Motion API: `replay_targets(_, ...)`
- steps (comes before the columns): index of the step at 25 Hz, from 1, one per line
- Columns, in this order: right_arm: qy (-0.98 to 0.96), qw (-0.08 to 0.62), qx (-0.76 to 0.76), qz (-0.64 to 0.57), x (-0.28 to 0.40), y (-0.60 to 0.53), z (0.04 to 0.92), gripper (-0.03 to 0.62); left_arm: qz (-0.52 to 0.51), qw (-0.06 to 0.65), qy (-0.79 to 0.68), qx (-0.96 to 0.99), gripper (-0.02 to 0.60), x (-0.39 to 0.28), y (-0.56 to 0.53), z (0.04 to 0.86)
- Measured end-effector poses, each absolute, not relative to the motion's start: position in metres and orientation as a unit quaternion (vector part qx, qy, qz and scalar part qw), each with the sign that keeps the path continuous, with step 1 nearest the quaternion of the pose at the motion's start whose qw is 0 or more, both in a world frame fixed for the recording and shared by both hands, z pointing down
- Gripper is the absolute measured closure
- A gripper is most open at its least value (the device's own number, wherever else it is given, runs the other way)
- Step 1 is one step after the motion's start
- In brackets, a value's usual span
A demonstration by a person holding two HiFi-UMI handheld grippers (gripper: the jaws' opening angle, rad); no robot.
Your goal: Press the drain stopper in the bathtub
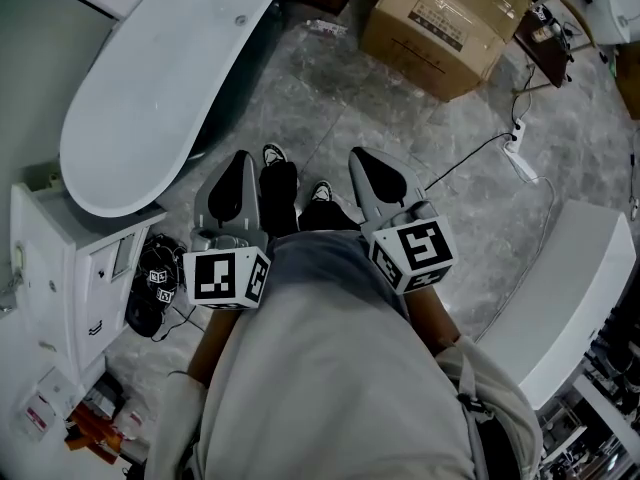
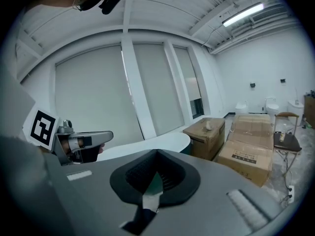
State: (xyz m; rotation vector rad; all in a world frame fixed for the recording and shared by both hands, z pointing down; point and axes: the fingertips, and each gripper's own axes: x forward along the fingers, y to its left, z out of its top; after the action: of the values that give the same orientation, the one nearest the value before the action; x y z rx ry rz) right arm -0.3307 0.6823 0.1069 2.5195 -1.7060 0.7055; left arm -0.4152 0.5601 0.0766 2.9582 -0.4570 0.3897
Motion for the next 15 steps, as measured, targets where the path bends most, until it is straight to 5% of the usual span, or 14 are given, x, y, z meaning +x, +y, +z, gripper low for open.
replay_targets(15, -0.537, 0.03, 0.811, 0.23, -0.247, 0.625, 0.111, 0.597, 0.117, 0.075, -0.153, 0.978, 0.581, -0.326, 0.5, 0.076)
